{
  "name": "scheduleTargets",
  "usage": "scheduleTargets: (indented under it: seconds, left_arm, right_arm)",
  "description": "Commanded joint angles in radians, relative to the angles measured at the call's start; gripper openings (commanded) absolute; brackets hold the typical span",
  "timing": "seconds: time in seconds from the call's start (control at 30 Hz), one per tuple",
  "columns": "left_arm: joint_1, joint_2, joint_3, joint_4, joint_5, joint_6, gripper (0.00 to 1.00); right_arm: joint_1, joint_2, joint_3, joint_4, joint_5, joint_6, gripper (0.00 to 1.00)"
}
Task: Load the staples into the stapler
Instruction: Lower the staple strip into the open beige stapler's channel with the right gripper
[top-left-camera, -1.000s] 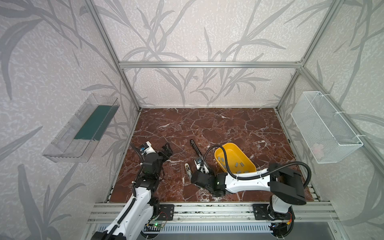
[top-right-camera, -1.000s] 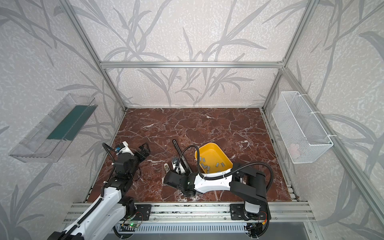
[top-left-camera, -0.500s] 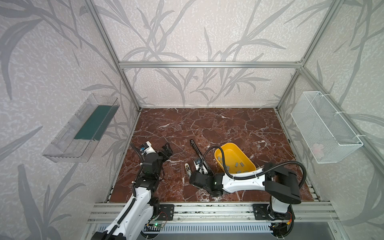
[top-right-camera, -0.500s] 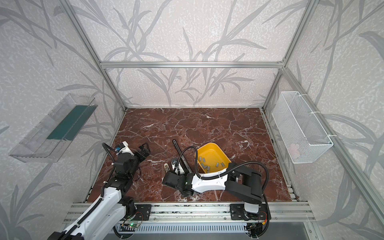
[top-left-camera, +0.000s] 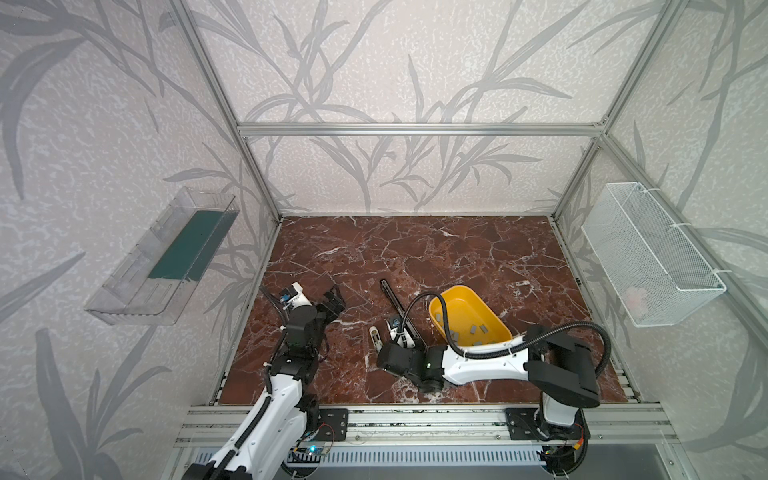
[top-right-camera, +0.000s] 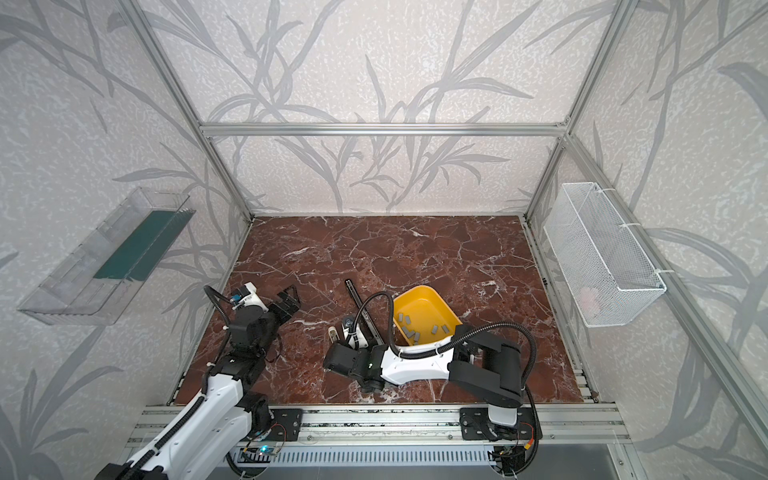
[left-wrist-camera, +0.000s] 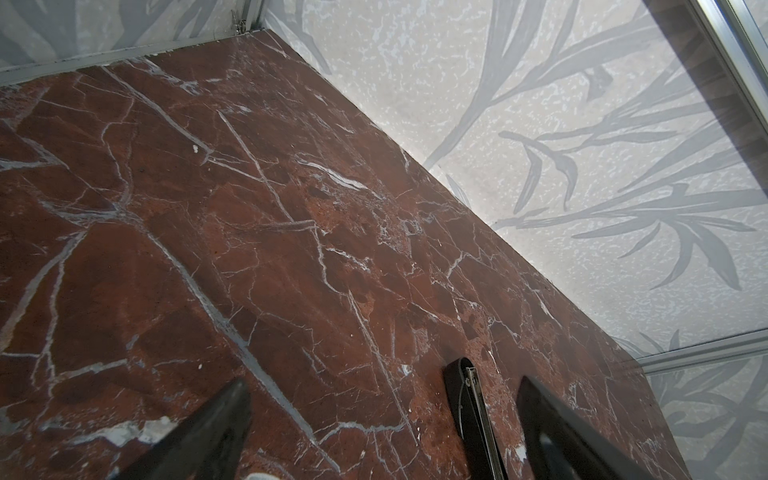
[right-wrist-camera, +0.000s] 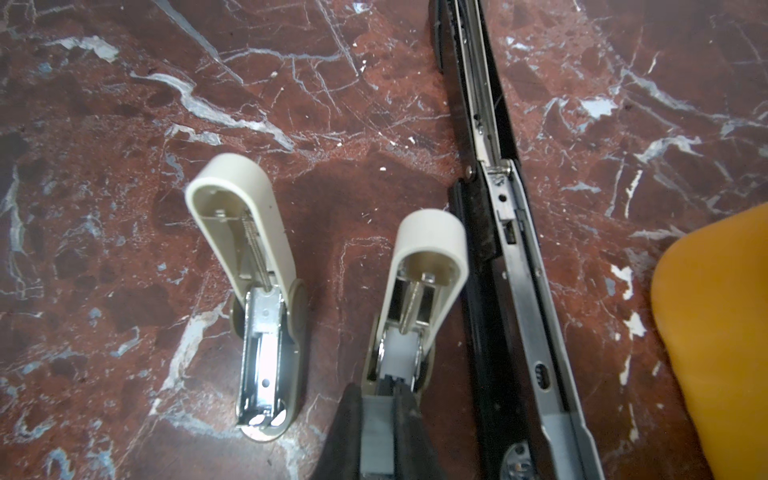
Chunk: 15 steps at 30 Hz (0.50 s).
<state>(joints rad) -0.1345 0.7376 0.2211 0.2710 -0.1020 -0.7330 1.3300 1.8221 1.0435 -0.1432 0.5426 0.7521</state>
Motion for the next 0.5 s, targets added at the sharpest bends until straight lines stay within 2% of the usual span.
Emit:
scheduleTargets:
  seconds: [0.0,0.47]
  left_arm:
    - [0.006,-0.006,0.030,0.022,0.001,0.001,0.99]
    - [0.006,-0.012,0.030,0.017,-0.001,0.001,0.99]
  right_arm:
    - [0.006,0.025,0.028,-0.036,0.027,0.007,0.07]
    - [0.007,0.026,0.034,-0.047,0.035,0.005,0.07]
